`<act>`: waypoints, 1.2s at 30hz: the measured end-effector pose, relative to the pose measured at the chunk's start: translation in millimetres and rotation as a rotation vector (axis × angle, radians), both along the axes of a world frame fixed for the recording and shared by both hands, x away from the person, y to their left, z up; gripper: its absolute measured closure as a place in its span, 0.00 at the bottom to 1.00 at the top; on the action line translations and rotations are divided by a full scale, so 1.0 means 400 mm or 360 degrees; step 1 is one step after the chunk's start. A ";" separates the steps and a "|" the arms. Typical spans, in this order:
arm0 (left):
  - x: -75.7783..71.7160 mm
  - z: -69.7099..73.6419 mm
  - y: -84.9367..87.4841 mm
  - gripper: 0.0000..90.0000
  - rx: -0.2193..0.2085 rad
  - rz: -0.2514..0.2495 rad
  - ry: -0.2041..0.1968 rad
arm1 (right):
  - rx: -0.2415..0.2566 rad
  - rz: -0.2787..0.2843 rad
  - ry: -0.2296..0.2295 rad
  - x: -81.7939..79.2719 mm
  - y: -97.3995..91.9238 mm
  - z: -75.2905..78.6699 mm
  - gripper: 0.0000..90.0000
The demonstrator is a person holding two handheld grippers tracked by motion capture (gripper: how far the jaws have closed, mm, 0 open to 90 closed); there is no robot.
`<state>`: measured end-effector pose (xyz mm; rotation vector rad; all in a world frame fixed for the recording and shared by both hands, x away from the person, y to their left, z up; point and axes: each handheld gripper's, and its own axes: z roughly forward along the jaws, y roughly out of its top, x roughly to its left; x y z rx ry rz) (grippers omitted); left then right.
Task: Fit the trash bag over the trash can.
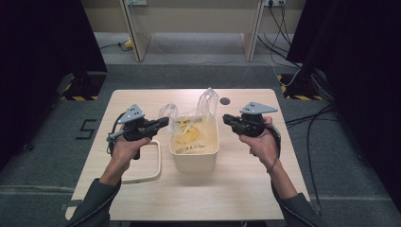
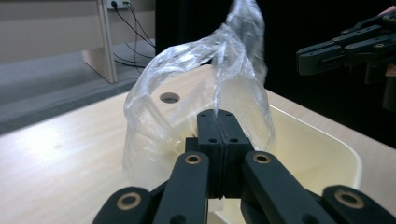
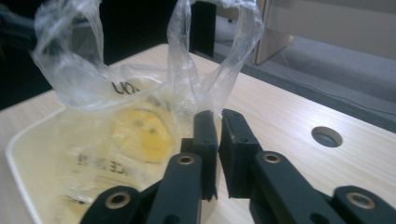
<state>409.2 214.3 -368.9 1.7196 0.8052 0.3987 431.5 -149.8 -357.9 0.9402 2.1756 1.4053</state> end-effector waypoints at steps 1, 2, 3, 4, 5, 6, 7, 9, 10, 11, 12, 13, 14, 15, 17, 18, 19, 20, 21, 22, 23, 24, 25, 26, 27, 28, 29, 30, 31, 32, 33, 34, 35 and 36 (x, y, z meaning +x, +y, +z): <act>-0.002 -0.001 -0.002 1.00 0.0010 -0.0004 -0.0002 | 0.0024 0.0008 0.0000 -0.007 0.000 0.004 0.86; -0.003 0.000 -0.006 0.99 0.0022 -0.0006 -0.0011 | 0.0027 0.0009 -0.0006 -0.013 0.007 0.010 0.82; -0.004 0.001 -0.009 0.99 0.0022 -0.0012 -0.0015 | 0.0018 0.0027 -0.0020 -0.019 0.022 0.020 0.79; -0.005 0.002 -0.013 0.99 0.0019 -0.0019 -0.0017 | 0.0012 0.0044 -0.0037 -0.021 0.033 0.026 0.78; -0.005 0.004 -0.017 0.99 0.0027 -0.0025 -0.0025 | 0.0001 0.0055 -0.0057 -0.021 0.047 0.034 0.76; -0.006 0.005 -0.020 0.99 0.0037 -0.0029 -0.0028 | -0.0007 0.0053 -0.0071 -0.018 0.062 0.042 0.75; -0.007 0.006 -0.021 0.99 0.0036 -0.0031 -0.0027 | -0.0014 0.0048 -0.0075 -0.010 0.075 0.047 0.74; -0.009 0.006 -0.021 0.99 0.0036 -0.0036 -0.0026 | 0.0011 0.0040 -0.0046 0.015 0.102 0.053 0.69; -0.010 0.006 -0.021 0.99 0.0036 -0.0037 -0.0025 | 0.0018 0.0034 -0.0022 0.029 0.115 0.054 0.67; -0.011 0.004 -0.020 0.99 0.0035 -0.0039 -0.0023 | 0.0025 0.0018 -0.0009 0.043 0.129 0.055 0.65; -0.011 0.003 -0.019 0.99 0.0033 -0.0042 -0.0019 | 0.0018 0.0015 -0.0002 0.057 0.144 0.055 0.64; -0.011 0.002 -0.018 0.99 0.0036 -0.0043 -0.0016 | -0.0001 0.0028 0.0008 0.070 0.159 0.052 0.63; -0.011 -0.001 -0.016 0.99 0.0034 -0.0041 -0.0012 | -0.0005 0.0031 0.0021 0.079 0.170 0.049 0.62; -0.012 -0.003 -0.014 0.99 0.0031 -0.0040 -0.0008 | -0.0004 0.0030 0.0040 0.094 0.186 0.043 0.62; -0.015 -0.006 -0.009 0.99 0.0019 -0.0041 -0.0001 | 0.0004 0.0044 0.0063 0.113 0.201 0.032 0.74; -0.017 -0.009 -0.003 0.99 0.0017 -0.0043 0.0005 | 0.0014 0.0055 0.0062 0.116 0.202 0.027 0.80; -0.021 -0.012 0.003 1.00 0.0019 -0.0039 0.0008 | 0.0016 0.0070 0.0039 0.114 0.199 0.019 0.87; -0.024 -0.015 0.010 1.00 0.0017 -0.0034 0.0010 | -0.0012 0.0079 0.0014 0.107 0.194 0.013 0.90; -0.028 -0.018 0.018 1.00 0.0003 -0.0033 0.0019 | -0.0045 0.0088 -0.0003 0.098 0.186 0.009 0.93; -0.032 -0.021 0.026 1.00 -0.0014 -0.0028 0.0025 | -0.0050 0.0100 -0.0017 0.087 0.173 0.008 0.95; -0.036 -0.024 0.032 1.00 -0.0023 -0.0024 0.0029 | -0.0041 0.0106 -0.0025 0.072 0.157 0.010 0.96; -0.042 -0.028 0.041 1.00 -0.0025 -0.0016 0.0028 | -0.0029 0.0108 -0.0032 0.061 0.143 0.012 0.96; -0.046 -0.032 0.045 1.00 -0.0029 -0.0009 0.0027 | 0.0004 0.0117 -0.0034 0.040 0.119 0.017 0.96; -0.051 -0.036 0.051 1.00 -0.0036 0.0000 0.0029 | 0.0024 0.0125 -0.0031 0.027 0.104 0.019 0.96; -0.058 -0.041 0.055 1.00 -0.0044 -0.0003 0.0032 | 0.0033 0.0133 -0.0028 0.009 0.086 0.020 0.97; -0.066 -0.047 0.059 1.00 -0.0058 -0.0017 0.0041 | 0.0044 0.0140 -0.0017 -0.008 0.068 0.020 0.97; -0.074 -0.052 0.061 1.00 -0.0072 -0.0026 0.0051 | 0.0081 0.0158 -0.0002 -0.031 0.048 0.016 0.97; -0.085 -0.057 0.063 1.00 -0.0083 -0.0034 0.0059 | 0.0102 0.0172 0.0013 -0.049 0.033 0.012 0.98; -0.089 -0.059 0.064 1.00 -0.0084 -0.0037 0.0060 | 0.0112 0.0182 0.0017 -0.072 0.017 0.003 0.98; -0.100 -0.061 0.067 1.00 -0.0083 -0.0043 0.0062 | 0.0106 0.0184 0.0020 -0.081 0.011 0.000 0.98; -0.107 -0.062 0.068 1.00 -0.0087 -0.0048 0.0063 | 0.0109 0.0186 0.0030 -0.102 -0.004 -0.010 0.98; -0.116 -0.064 0.071 1.00 -0.0083 -0.0053 0.0064 | 0.0118 0.0190 0.0034 -0.113 -0.013 -0.017 0.98; -0.123 -0.065 0.074 1.00 -0.0074 -0.0059 0.0066 | 0.0143 0.0196 0.0052 -0.134 -0.025 -0.027 0.98; -0.129 -0.067 0.077 1.00 -0.0070 -0.0065 0.0071 | 0.0155 0.0204 0.0067 -0.149 -0.034 -0.037 0.98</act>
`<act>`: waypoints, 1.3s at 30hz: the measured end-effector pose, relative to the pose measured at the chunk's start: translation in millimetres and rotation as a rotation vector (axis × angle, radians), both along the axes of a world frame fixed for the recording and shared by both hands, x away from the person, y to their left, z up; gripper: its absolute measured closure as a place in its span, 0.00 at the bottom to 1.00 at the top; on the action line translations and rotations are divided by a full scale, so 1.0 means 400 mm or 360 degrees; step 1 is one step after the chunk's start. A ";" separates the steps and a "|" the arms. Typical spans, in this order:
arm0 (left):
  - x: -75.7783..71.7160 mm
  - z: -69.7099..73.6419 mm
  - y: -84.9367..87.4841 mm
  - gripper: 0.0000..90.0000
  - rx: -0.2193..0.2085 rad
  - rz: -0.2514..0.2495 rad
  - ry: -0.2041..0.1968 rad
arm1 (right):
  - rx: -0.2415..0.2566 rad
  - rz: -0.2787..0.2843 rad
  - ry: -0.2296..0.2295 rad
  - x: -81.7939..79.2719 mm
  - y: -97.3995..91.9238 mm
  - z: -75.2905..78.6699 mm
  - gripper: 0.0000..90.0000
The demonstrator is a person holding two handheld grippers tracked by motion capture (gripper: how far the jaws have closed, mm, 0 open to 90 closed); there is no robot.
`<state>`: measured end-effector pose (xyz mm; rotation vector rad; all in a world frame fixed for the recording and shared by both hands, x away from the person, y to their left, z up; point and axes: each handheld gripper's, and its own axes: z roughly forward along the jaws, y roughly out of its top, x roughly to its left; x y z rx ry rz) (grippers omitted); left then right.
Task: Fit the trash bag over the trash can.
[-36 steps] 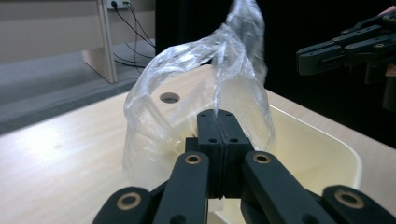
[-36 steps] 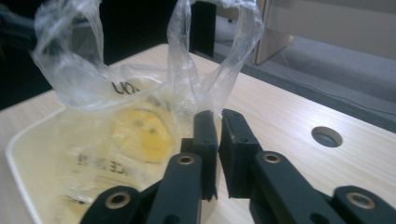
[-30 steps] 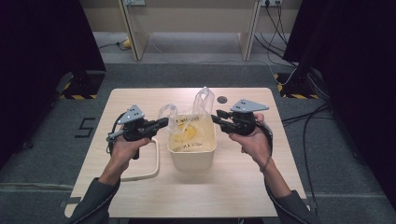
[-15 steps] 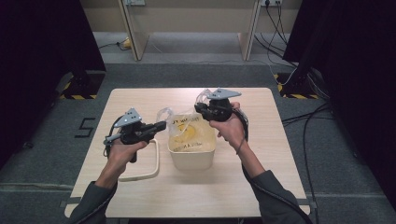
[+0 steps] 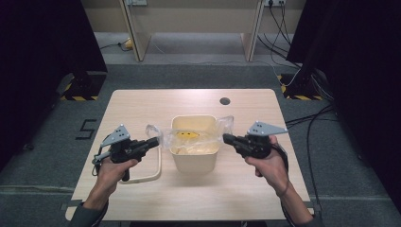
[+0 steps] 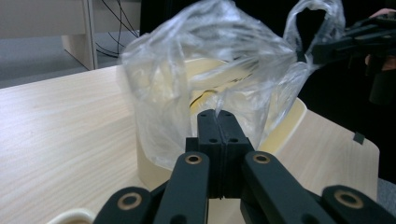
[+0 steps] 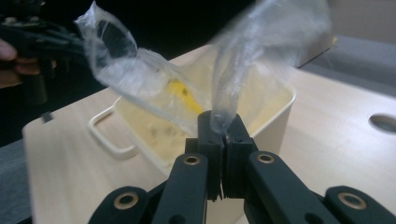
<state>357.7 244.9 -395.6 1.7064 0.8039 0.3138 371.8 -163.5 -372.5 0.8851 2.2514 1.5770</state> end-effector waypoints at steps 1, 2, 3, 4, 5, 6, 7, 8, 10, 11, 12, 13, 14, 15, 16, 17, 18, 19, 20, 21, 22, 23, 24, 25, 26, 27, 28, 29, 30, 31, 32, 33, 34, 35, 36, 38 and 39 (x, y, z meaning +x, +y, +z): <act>-0.005 -0.003 0.002 1.00 0.0001 -0.0004 0.0007 | 0.0013 0.0008 0.0009 -0.015 -0.008 -0.010 0.98; -0.011 -0.008 0.003 1.00 0.0007 -0.0013 0.0013 | 0.0018 0.0012 0.0020 -0.030 -0.015 -0.018 0.98; -0.015 -0.014 0.003 1.00 0.0012 -0.0026 0.0020 | 0.0010 0.0011 0.0025 -0.042 -0.020 -0.027 0.98; -0.020 -0.022 0.002 1.00 0.0019 -0.0036 0.0033 | 0.0000 0.0012 0.0034 -0.051 -0.025 -0.035 0.98; -0.022 -0.027 0.001 1.00 0.0025 -0.0048 0.0040 | 0.0004 0.0007 0.0050 -0.058 -0.029 -0.047 0.98; -0.023 -0.032 0.000 1.00 0.0030 -0.0054 0.0045 | -0.0005 0.0004 0.0057 -0.060 -0.030 -0.054 0.98; -0.024 -0.040 -0.002 1.00 0.0043 -0.0062 0.0052 | -0.0019 0.0001 0.0066 -0.061 -0.030 -0.062 0.98; -0.024 -0.046 -0.003 1.00 0.0061 -0.0070 0.0054 | -0.0033 0.0006 0.0082 -0.059 -0.029 -0.077 0.98; -0.020 -0.057 -0.001 1.00 0.0093 -0.0069 0.0056 | -0.0062 -0.0003 0.0104 -0.054 -0.025 -0.098 0.98; -0.015 -0.063 0.001 1.00 0.0112 -0.0056 0.0060 | -0.0077 -0.0014 0.0106 -0.051 -0.023 -0.107 0.98; -0.008 -0.069 0.002 1.00 0.0138 -0.0036 0.0060 | -0.0097 -0.0028 0.0098 -0.046 -0.021 -0.115 0.98; -0.003 -0.074 0.001 1.00 0.0156 -0.0028 0.0060 | -0.0106 -0.0040 0.0095 -0.039 -0.019 -0.122 0.98; 0.006 -0.081 -0.002 1.00 0.0179 -0.0020 0.0056 | -0.0099 -0.0039 0.0103 -0.034 -0.017 -0.127 0.98; 0.013 -0.086 -0.007 1.00 0.0203 -0.0012 0.0053 | -0.0099 -0.0040 0.0108 -0.026 -0.014 -0.134 0.98; 0.020 -0.091 -0.014 1.00 0.0238 -0.0009 0.0041 | -0.0109 -0.0049 0.0105 -0.021 -0.010 -0.140 0.98; 0.028 -0.097 -0.020 1.00 0.0263 -0.0004 0.0031 | -0.0128 -0.0050 0.0100 -0.017 -0.007 -0.146 0.98; 0.037 -0.107 -0.028 1.00 0.0275 0.0001 0.0030 | -0.0127 -0.0051 0.0103 -0.012 -0.004 -0.152 0.98; 0.041 -0.114 -0.033 1.00 0.0274 0.0003 0.0033 | -0.0124 -0.0046 0.0111 -0.008 -0.001 -0.159 0.98; 0.044 -0.124 -0.040 1.00 0.0268 -0.0001 0.0042 | -0.0121 -0.0046 0.0112 -0.006 0.000 -0.162 0.98; 0.043 -0.132 -0.046 1.00 0.0276 -0.0017 0.0045 | -0.0113 -0.0049 0.0121 -0.004 0.000 -0.164 0.97; 0.041 -0.136 -0.049 0.98 0.0293 -0.0021 0.0041 | -0.0104 -0.0051 0.0128 -0.004 -0.001 -0.166 0.94; 0.039 -0.137 -0.049 0.94 0.0303 -0.0014 0.0034 | -0.0103 -0.0055 0.0142 -0.005 -0.003 -0.165 0.90; 0.034 -0.136 -0.045 0.91 0.0297 -0.0001 0.0030 | -0.0098 -0.0057 0.0146 -0.006 -0.005 -0.164 0.86; 0.028 -0.130 -0.038 0.83 0.0285 0.0016 0.0026 | -0.0103 -0.0059 0.0148 -0.010 -0.011 -0.158 0.77; 0.021 -0.123 -0.031 0.74 0.0276 0.0012 0.0014 | -0.0122 -0.0073 0.0145 -0.014 -0.017 -0.150 0.67; 0.015 -0.117 -0.025 0.73 0.0278 0.0007 -0.0003 | -0.0132 -0.0095 0.0140 -0.018 -0.024 -0.142 0.61; 0.006 -0.108 -0.019 0.69 0.0277 0.0008 -0.0020 | -0.0131 -0.0107 0.0129 -0.022 -0.030 -0.134 0.57; -0.002 -0.098 -0.012 0.65 0.0271 0.0014 -0.0034 | -0.0121 -0.0119 0.0129 -0.027 -0.038 -0.124 0.51; -0.010 -0.088 -0.006 0.58 0.0255 0.0024 -0.0031 | -0.0101 -0.0131 0.0133 -0.032 -0.044 -0.112 0.46; -0.018 -0.077 0.001 0.51 0.0233 0.0035 -0.0021 | -0.0079 -0.0135 0.0128 -0.037 -0.050 -0.100 0.43; -0.025 -0.065 0.008 0.47 0.0208 0.0031 -0.0025 | -0.0064 -0.0143 0.0111 -0.041 -0.055 -0.086 0.41; -0.032 -0.053 0.014 0.46 0.0188 0.0028 -0.0044 | -0.0044 -0.0155 0.0093 -0.044 -0.060 -0.072 0.38; -0.038 -0.041 0.020 0.44 0.0179 0.0032 -0.0060 | -0.0017 -0.0167 0.0078 -0.044 -0.064 -0.057 0.38; -0.041 -0.029 0.024 0.41 0.0166 0.0047 -0.0065 | 0.0006 -0.0176 0.0066 -0.044 -0.067 -0.043 0.37; -0.043 -0.017 0.028 0.38 0.0152 0.0061 -0.0065 | 0.0013 -0.0178 0.0045 -0.040 -0.068 -0.030 0.37; -0.041 0.008 0.032 0.35 0.0112 0.0087 -0.0087 | 0.0004 -0.0174 0.0002 -0.028 -0.062 -0.007 0.36; -0.036 0.020 0.033 0.35 0.0094 0.0093 -0.0095 | -0.0004 -0.0182 -0.0010 -0.020 -0.057 0.003 0.36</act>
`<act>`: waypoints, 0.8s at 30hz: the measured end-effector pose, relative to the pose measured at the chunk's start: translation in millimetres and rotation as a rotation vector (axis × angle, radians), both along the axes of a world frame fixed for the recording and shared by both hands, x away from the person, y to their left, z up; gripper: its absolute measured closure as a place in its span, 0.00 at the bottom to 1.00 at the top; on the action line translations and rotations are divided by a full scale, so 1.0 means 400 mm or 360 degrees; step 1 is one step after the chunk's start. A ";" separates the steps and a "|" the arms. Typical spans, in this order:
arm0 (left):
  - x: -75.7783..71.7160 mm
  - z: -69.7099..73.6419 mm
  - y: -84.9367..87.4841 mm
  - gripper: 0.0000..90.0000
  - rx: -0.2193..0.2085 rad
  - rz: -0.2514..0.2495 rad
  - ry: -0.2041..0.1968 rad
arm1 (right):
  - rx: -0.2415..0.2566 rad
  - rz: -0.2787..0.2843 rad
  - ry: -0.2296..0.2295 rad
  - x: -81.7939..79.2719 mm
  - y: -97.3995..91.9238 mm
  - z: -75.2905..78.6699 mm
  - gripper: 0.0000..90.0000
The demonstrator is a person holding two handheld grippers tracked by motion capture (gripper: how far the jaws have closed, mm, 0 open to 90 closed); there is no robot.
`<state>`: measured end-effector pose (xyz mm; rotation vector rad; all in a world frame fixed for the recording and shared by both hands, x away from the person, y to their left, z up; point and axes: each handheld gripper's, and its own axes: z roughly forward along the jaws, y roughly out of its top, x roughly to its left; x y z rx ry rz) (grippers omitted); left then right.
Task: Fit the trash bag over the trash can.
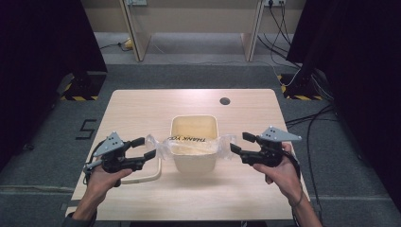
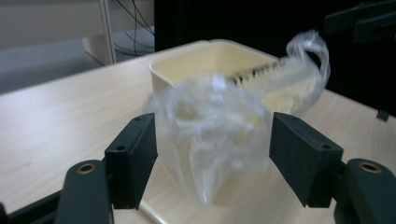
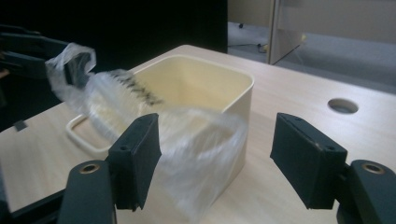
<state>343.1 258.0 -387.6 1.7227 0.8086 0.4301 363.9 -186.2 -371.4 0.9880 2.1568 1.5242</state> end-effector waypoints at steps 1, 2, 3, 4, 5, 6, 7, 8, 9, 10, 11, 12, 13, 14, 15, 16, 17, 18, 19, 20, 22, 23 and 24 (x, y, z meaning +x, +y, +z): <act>0.006 0.012 -0.002 0.34 -0.0013 0.0003 -0.0005 | -0.0019 0.0001 -0.0016 0.010 0.007 0.008 0.36; 0.011 0.019 -0.004 0.33 -0.0020 0.0009 -0.0010 | -0.0026 0.0007 -0.0026 0.020 0.016 0.015 0.36; 0.020 0.032 -0.009 0.33 -0.0030 0.0024 -0.0017 | -0.0030 0.0013 -0.0034 0.028 0.023 0.019 0.36; 0.026 0.038 -0.011 0.33 -0.0036 0.0030 -0.0020 | -0.0041 0.0033 -0.0039 0.041 0.036 0.025 0.36; 0.037 0.046 -0.017 0.33 -0.0052 0.0034 -0.0015 | -0.0054 0.0045 -0.0038 0.048 0.044 0.027 0.36; 0.046 0.051 -0.022 0.33 -0.0052 0.0028 -0.0008 | -0.0080 0.0067 -0.0035 0.059 0.056 0.029 0.37; 0.056 0.053 -0.028 0.34 -0.0035 0.0009 0.0002 | -0.0103 0.0092 -0.0026 0.069 0.066 0.028 0.38; 0.065 0.051 -0.035 0.34 -0.0022 -0.0012 0.0031 | -0.0122 0.0110 -0.0012 0.078 0.074 0.025 0.38; 0.072 0.043 -0.043 0.34 -0.0017 -0.0046 0.0079 | -0.0141 0.0119 -0.0006 0.086 0.080 0.022 0.38; 0.074 0.038 -0.046 0.34 -0.0013 -0.0060 0.0099 | -0.0174 0.0141 0.0009 0.095 0.087 0.017 0.39; 0.076 0.024 -0.054 0.34 0.0022 -0.0098 0.0146 | -0.0188 0.0156 0.0016 0.098 0.088 0.014 0.40; 0.075 0.012 -0.059 0.34 0.0057 -0.0123 0.0171 | -0.0192 0.0183 0.0040 0.104 0.091 0.007 0.41; 0.073 0.001 -0.061 0.34 0.0076 -0.0139 0.0194 | -0.0190 0.0193 0.0054 0.107 0.092 0.001 0.43; 0.070 -0.009 -0.061 0.37 0.0082 -0.0152 0.0211 | -0.0209 0.0223 0.0067 0.108 0.092 -0.006 0.46; 0.066 -0.018 -0.057 0.42 0.0096 -0.0162 0.0200 | -0.0228 0.0255 0.0075 0.108 0.092 -0.012 0.48; 0.065 -0.021 -0.055 0.52 0.0105 -0.0170 0.0185 | -0.0240 0.0282 0.0083 0.108 0.091 -0.019 0.56; 0.065 -0.024 -0.053 0.59 0.0122 -0.0186 0.0169 | -0.0250 0.0299 0.0084 0.108 0.090 -0.023 0.62; 0.067 -0.027 -0.052 0.67 0.0141 -0.0203 0.0156 | -0.0265 0.0312 0.0092 0.108 0.089 -0.026 0.69; 0.071 -0.030 -0.052 0.76 0.0162 -0.0206 0.0141 | -0.0281 0.0309 0.0074 0.110 0.089 -0.028 0.76; 0.077 -0.032 -0.052 0.82 0.0179 -0.0201 0.0124 | -0.0310 0.0305 0.0054 0.113 0.088 -0.029 0.82; 0.091 -0.037 -0.053 0.90 0.0188 -0.0202 0.0117 | -0.0333 0.0287 0.0016 0.121 0.083 -0.028 0.88; 0.098 -0.040 -0.056 0.93 0.0199 -0.0201 0.0114 | -0.0339 0.0274 0.0011 0.128 0.080 -0.028 0.90; 0.105 -0.043 -0.059 0.94 0.0208 -0.0203 0.0117 | -0.0344 0.0258 0.0010 0.134 0.077 -0.029 0.92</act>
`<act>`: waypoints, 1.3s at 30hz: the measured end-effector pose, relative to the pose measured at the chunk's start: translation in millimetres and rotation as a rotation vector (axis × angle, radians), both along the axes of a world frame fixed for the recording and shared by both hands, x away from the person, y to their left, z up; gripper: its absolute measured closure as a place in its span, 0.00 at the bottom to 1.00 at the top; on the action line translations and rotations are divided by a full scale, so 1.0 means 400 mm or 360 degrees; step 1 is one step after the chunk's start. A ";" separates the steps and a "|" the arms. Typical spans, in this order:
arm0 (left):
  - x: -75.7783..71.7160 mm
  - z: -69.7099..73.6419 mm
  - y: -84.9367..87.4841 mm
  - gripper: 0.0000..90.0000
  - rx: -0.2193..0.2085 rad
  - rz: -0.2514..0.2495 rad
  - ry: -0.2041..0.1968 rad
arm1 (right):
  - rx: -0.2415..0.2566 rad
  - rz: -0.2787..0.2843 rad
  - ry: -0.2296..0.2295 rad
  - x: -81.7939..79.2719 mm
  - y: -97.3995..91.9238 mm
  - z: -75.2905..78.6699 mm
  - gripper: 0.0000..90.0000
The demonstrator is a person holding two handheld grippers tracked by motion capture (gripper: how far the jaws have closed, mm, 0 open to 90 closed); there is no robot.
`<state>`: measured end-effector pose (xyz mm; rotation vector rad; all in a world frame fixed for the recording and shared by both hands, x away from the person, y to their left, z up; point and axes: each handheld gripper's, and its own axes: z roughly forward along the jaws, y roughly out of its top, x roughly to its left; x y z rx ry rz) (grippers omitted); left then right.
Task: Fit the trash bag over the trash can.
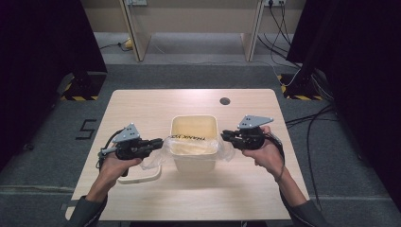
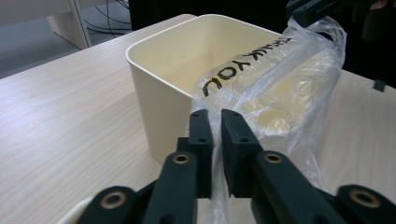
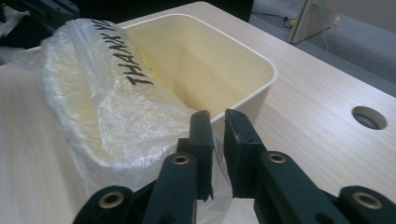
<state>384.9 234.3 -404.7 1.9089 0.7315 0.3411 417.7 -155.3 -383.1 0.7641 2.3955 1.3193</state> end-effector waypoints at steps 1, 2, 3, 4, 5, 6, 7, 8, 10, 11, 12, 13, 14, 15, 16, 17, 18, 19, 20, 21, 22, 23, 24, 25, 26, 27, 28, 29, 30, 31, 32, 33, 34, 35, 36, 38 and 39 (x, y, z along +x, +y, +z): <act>0.007 -0.003 -0.004 0.95 0.0011 0.0006 0.0002 | -0.0005 -0.0015 -0.0002 0.007 -0.002 -0.002 0.94; 0.014 -0.006 -0.009 0.95 0.0022 0.0018 0.0001 | -0.0014 -0.0031 -0.0008 0.013 -0.004 -0.005 0.94; 0.022 -0.007 -0.013 0.95 0.0028 0.0025 -0.0005 | -0.0021 -0.0053 -0.0016 0.020 -0.005 -0.007 0.95; 0.029 -0.006 -0.016 0.96 0.0029 0.0034 -0.0007 | -0.0019 -0.0062 -0.0015 0.027 -0.006 -0.010 0.95; 0.036 -0.006 -0.019 0.96 0.0028 0.0039 -0.0010 | -0.0024 -0.0076 -0.0016 0.032 -0.006 -0.012 0.95; 0.043 -0.006 -0.022 0.97 0.0024 0.0046 -0.0013 | -0.0038 -0.0085 -0.0027 0.038 -0.007 -0.014 0.96; 0.049 -0.006 -0.025 0.97 0.0022 0.0054 -0.0013 | -0.0044 -0.0096 -0.0027 0.042 -0.007 -0.016 0.96; 0.056 -0.006 -0.028 0.97 0.0027 0.0060 -0.0018 | -0.0043 -0.0104 -0.0030 0.048 -0.007 -0.018 0.96; 0.068 -0.008 -0.032 0.98 0.0039 0.0085 -0.0024 | -0.0036 -0.0129 -0.0035 0.062 -0.006 -0.023 0.96; 0.074 -0.009 -0.032 0.98 0.0048 0.0097 -0.0028 | -0.0031 -0.0142 -0.0034 0.070 -0.003 -0.025 0.96; 0.081 -0.009 -0.031 0.99 0.0047 0.0111 -0.0028 | -0.0034 -0.0145 -0.0030 0.078 0.000 -0.028 0.96; 0.088 -0.009 -0.030 0.99 0.0042 0.0129 -0.0030 | -0.0035 -0.0148 -0.0029 0.086 0.004 -0.031 0.96; 0.096 -0.010 -0.027 0.99 0.0035 0.0145 -0.0029 | -0.0048 -0.0158 -0.0034 0.093 0.009 -0.034 0.96; 0.104 -0.011 -0.026 0.99 0.0027 0.0162 -0.0030 | -0.0058 -0.0167 -0.0039 0.101 0.013 -0.038 0.96; 0.110 -0.012 -0.025 0.99 0.0027 0.0170 -0.0030 | -0.0053 -0.0178 -0.0031 0.109 0.017 -0.041 0.96; 0.120 -0.014 -0.025 0.99 0.0030 0.0180 -0.0034 | -0.0049 -0.0182 -0.0031 0.115 0.020 -0.044 0.96; 0.128 -0.014 -0.024 0.99 0.0025 0.0192 -0.0035 | -0.0051 -0.0188 -0.0024 0.123 0.025 -0.048 0.96; 0.133 -0.013 -0.023 0.99 0.0026 0.0198 -0.0036 | -0.0052 -0.0195 -0.0025 0.129 0.029 -0.049 0.96; 0.141 -0.011 -0.024 0.99 0.0008 0.0210 -0.0038 | -0.0052 -0.0201 -0.0029 0.133 0.032 -0.050 0.96; 0.147 -0.009 -0.026 0.99 0.0004 0.0218 -0.0043 | -0.0045 -0.0212 -0.0029 0.140 0.036 -0.051 0.96; 0.154 -0.007 -0.028 0.99 0.0007 0.0223 -0.0052 | -0.0037 -0.0220 -0.0030 0.145 0.039 -0.052 0.96; 0.160 -0.006 -0.031 0.99 0.0006 0.0228 -0.0059 | -0.0040 -0.0227 -0.0030 0.150 0.042 -0.054 0.96; 0.167 -0.005 -0.034 0.99 0.0002 0.0235 -0.0064 | -0.0042 -0.0232 -0.0022 0.155 0.047 -0.056 0.96; 0.173 -0.005 -0.037 0.99 0.0009 0.0245 -0.0068 | -0.0041 -0.0235 -0.0019 0.160 0.050 -0.059 0.96; 0.180 -0.006 -0.040 0.99 0.0008 0.0259 -0.0070 | -0.0043 -0.0238 -0.0016 0.164 0.054 -0.063 0.96; 0.188 -0.008 -0.042 0.99 -0.0005 0.0262 -0.0072 | -0.0052 -0.0244 -0.0013 0.167 0.057 -0.068 0.96; 0.193 -0.011 -0.044 0.99 -0.0012 0.0261 -0.0071 | -0.0058 -0.0244 -0.0011 0.170 0.060 -0.073 0.96; 0.199 -0.015 -0.048 0.99 -0.0003 0.0266 -0.0065 | -0.0054 -0.0241 -0.0004 0.172 0.062 -0.078 0.96; 0.204 -0.020 -0.052 0.99 0.0002 0.0261 -0.0056 | -0.0065 -0.0239 0.0006 0.174 0.064 -0.086 0.96; 0.208 -0.028 -0.059 0.99 0.0013 0.0257 -0.0048 | -0.0079 -0.0240 0.0006 0.175 0.065 -0.093 0.97; 0.210 -0.031 -0.062 0.99 0.0007 0.0260 -0.0043 | -0.0099 -0.0241 0.0010 0.177 0.065 -0.103 0.97; 0.213 -0.034 -0.064 0.99 -0.0012 0.0265 -0.0039 | -0.0096 -0.0240 0.0015 0.178 0.064 -0.109 0.98; 0.218 -0.036 -0.063 0.99 -0.0034 0.0268 -0.0028 | -0.0077 -0.0243 0.0023 0.181 0.062 -0.114 0.98; 0.220 -0.037 -0.064 0.99 -0.0046 0.0271 -0.0022 | -0.0062 -0.0244 0.0035 0.184 0.061 -0.119 0.99; 0.223 -0.038 -0.064 0.99 -0.0051 0.0275 -0.0020 | -0.0062 -0.0244 0.0038 0.186 0.060 -0.121 0.99; 0.229 -0.039 -0.064 0.99 -0.0065 0.0272 -0.0018 | -0.0051 -0.0244 0.0045 0.193 0.061 -0.127 0.99; 0.231 -0.039 -0.064 0.99 -0.0071 0.0271 -0.0018 | -0.0050 -0.0236 0.0055 0.195 0.063 -0.131 0.99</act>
